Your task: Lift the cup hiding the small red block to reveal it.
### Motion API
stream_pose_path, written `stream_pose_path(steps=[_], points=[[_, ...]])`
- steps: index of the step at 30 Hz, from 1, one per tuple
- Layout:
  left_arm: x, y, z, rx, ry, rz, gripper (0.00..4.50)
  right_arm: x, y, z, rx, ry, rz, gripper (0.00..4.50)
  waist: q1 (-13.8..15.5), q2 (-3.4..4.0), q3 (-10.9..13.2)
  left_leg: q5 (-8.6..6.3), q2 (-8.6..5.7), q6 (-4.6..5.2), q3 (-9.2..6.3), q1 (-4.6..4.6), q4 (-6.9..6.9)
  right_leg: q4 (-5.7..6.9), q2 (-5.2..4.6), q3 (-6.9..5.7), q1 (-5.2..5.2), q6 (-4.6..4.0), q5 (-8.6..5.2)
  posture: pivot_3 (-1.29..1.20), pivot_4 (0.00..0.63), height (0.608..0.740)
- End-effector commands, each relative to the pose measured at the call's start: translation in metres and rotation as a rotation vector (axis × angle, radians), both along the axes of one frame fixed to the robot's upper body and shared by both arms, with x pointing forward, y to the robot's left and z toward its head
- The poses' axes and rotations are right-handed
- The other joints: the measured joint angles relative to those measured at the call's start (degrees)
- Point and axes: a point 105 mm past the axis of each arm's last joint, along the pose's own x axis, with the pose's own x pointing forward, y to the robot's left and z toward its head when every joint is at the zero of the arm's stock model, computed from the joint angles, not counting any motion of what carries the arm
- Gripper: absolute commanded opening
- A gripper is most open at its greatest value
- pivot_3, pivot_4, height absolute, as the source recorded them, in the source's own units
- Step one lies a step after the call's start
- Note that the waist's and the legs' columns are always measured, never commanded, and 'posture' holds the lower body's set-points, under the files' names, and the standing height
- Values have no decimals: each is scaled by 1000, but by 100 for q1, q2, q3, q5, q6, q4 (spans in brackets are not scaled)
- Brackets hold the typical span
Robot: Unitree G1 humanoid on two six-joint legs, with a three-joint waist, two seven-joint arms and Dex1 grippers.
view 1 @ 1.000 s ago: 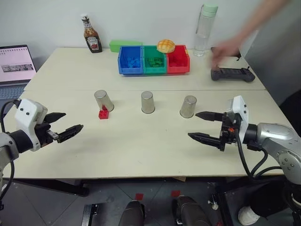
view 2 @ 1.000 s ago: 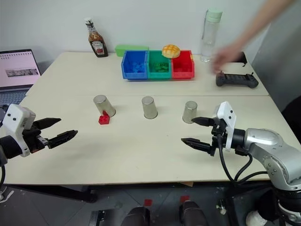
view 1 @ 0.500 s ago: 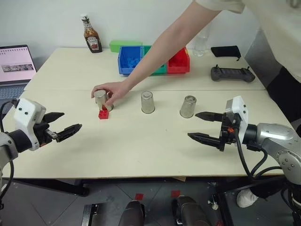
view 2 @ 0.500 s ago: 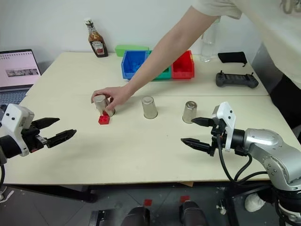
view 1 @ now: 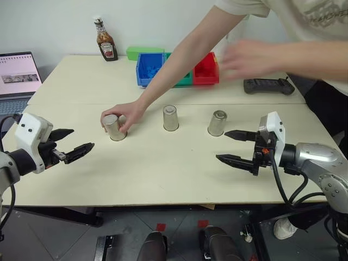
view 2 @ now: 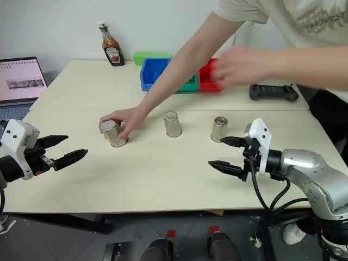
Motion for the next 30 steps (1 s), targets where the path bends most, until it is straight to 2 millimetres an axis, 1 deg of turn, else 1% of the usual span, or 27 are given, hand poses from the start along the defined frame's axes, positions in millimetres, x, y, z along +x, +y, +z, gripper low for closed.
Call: stream_pose_path(steps=[1, 11, 23, 30], points=[[-1, 4, 13, 37, -37, 6, 4432, -1, 2, 11, 7, -56, 14, 4500, 0, 0, 0, 0, 0, 0, 0, 0, 0, 0, 0, 0, 0, 0, 0, 0, 150, 740], [0, 4, 14, 40, -40, 8, 4432, -1, 1, 9, 8, -55, 7, 4500, 0, 0, 0, 0, 0, 0, 0, 0, 0, 0, 0, 0, 0, 0, 0, 0, 150, 740], [3, -1, 13, 28, -40, -9, 4432, 0, 2, 11, 14, -59, -3, 4500, 0, 0, 0, 0, 0, 0, 0, 0, 0, 0, 0, 0, 0, 0, 0, 0, 150, 740], [6, -10, 16, 12, -53, -44, 4432, 3, 11, 10, 33, -62, -5, 4500, -1, 0, 0, 0, 0, 0, -1, 0, 0, 1, 0, 0, 0, 0, 0, 0, 150, 740]])
